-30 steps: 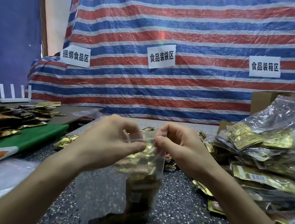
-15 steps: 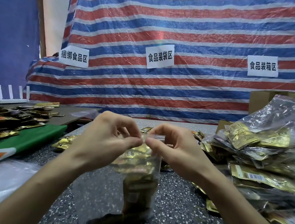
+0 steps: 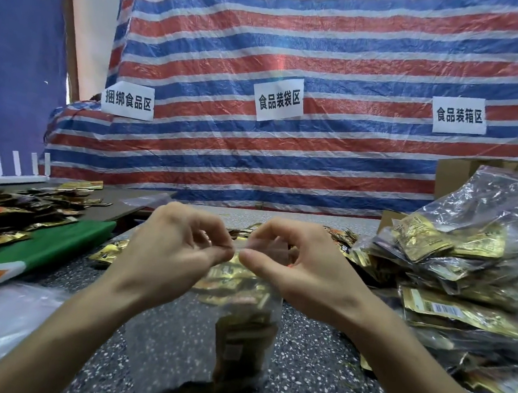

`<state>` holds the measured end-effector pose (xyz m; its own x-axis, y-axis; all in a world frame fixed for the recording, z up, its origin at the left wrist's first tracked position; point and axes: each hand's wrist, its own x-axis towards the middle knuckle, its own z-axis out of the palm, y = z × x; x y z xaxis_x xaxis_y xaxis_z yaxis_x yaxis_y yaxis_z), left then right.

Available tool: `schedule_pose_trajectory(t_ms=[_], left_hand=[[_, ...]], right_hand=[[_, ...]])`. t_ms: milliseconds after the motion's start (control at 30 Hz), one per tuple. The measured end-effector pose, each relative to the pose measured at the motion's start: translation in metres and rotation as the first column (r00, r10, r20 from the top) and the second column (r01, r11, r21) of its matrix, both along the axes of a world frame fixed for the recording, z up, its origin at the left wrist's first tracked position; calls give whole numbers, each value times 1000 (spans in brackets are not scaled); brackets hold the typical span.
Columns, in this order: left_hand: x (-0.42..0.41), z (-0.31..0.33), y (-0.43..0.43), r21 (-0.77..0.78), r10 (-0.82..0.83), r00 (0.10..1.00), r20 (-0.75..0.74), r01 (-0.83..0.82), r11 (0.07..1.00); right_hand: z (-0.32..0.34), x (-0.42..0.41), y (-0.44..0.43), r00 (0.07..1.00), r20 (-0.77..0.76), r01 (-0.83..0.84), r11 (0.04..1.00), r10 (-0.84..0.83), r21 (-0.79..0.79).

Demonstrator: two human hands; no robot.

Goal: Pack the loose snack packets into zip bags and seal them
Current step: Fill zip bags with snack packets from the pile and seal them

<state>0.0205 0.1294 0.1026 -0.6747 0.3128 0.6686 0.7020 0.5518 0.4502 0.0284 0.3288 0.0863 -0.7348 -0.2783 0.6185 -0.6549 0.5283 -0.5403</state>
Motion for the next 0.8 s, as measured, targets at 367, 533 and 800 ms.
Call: schedule_pose_trajectory(t_ms=[367, 533, 800], left_hand=[[11, 0, 0, -14, 24, 998, -54, -25, 1000], [15, -7, 6, -14, 77, 985, -158, -80, 997], [13, -8, 3, 16, 53, 995, -85, -52, 999]], right_hand=[[13, 11, 6, 994, -48, 105, 991, -101, 80], [14, 14, 2, 997, -76, 42, 991, -33, 130], [21, 11, 12, 999, 8, 39, 992, -40, 119]])
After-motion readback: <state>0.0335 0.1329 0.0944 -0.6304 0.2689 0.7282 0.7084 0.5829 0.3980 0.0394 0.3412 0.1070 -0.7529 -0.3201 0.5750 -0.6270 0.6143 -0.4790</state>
